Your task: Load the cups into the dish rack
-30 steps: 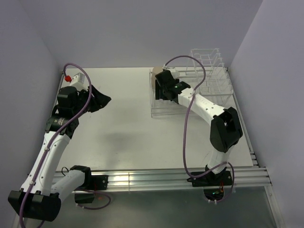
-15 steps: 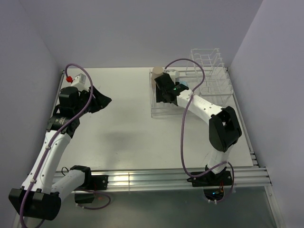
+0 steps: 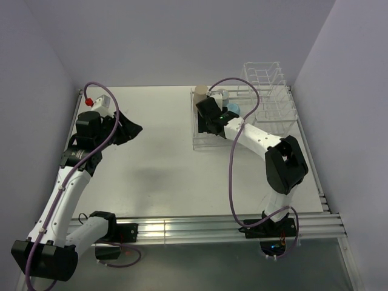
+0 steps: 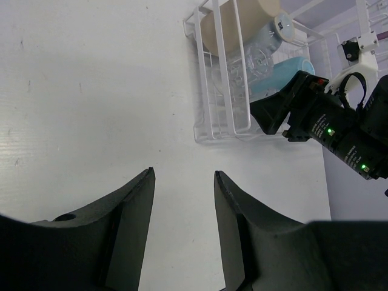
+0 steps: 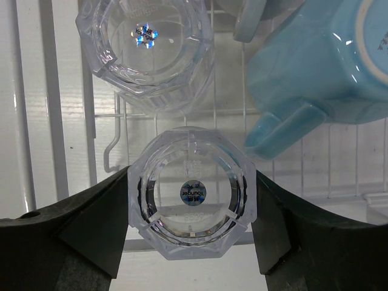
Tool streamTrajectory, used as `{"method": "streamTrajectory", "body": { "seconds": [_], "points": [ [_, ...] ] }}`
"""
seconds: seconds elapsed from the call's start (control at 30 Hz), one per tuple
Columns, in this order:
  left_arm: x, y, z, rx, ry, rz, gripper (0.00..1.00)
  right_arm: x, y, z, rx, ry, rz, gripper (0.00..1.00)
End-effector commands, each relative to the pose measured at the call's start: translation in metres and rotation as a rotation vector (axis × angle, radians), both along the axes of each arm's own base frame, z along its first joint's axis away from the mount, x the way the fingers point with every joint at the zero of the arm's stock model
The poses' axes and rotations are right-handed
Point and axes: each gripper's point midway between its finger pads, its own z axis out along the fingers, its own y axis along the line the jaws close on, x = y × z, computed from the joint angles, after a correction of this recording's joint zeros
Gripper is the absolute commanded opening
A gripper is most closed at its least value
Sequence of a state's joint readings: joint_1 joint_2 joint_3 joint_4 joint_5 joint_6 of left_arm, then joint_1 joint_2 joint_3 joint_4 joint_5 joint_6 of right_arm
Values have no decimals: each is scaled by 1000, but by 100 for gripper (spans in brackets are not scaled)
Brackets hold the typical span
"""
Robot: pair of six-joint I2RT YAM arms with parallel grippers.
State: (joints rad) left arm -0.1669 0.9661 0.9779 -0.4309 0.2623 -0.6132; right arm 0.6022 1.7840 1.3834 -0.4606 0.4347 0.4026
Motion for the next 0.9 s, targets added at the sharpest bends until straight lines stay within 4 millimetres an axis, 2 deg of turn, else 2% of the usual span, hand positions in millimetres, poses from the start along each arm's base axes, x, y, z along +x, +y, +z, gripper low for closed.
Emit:
{"method": "streamTrajectory", "body": {
  "seconds": [0.0,0.3,0.5,0.67,0.87],
  "points": [
    [3,3,2,18,-31,8,50,2,6,7,19,-43,-13,0],
    [4,3,2,22,-30,10,50,15,0,20,-11,-111,-57,0],
    [3,4,2,27,-28,9,50,21,1,21,-1,-141,-71,0],
    [3,4,2,32,-29,9,50,25,4,15,8,-151,-72,0],
    [4,4,0,37,-23,7,50,24,7,-4,-10,-108,-67,0]
  ]
}}
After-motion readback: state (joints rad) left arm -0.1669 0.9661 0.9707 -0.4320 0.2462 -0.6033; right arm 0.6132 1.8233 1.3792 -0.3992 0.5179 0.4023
